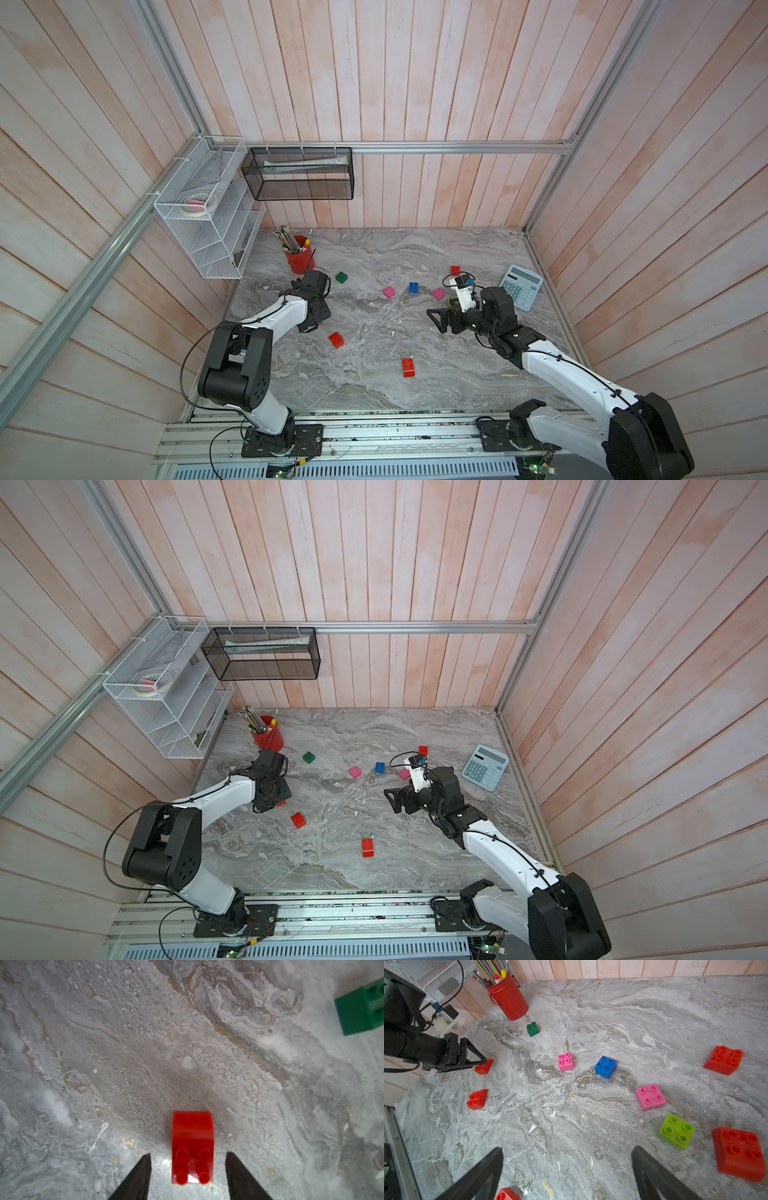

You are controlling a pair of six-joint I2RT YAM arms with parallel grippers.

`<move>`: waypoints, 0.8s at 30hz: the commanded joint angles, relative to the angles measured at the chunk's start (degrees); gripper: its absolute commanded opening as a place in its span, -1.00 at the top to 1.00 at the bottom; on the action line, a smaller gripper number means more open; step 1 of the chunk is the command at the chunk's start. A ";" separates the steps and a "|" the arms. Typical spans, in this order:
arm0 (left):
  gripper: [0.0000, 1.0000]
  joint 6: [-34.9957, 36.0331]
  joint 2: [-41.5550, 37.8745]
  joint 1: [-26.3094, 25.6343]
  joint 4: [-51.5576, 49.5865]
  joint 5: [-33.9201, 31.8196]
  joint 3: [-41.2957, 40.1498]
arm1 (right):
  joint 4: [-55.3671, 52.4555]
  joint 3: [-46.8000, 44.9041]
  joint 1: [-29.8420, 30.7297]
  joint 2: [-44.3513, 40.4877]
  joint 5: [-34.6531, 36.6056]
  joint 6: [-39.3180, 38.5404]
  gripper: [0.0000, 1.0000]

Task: Assemble the letter s with lego
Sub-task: Pick up the lego brick from the center of the board.

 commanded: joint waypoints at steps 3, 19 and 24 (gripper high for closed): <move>-0.05 0.27 2.01 -0.19 1.46 -1.38 1.69 | -0.14 -0.02 0.30 0.66 -0.24 0.55 -0.96; 0.20 0.53 2.81 -0.26 2.67 -0.51 0.29 | 0.21 -0.43 0.03 -0.03 0.11 1.34 -0.95; 0.27 -0.39 2.81 -0.27 3.03 0.16 -0.17 | 0.19 -0.25 -0.66 -0.58 0.12 1.35 -0.96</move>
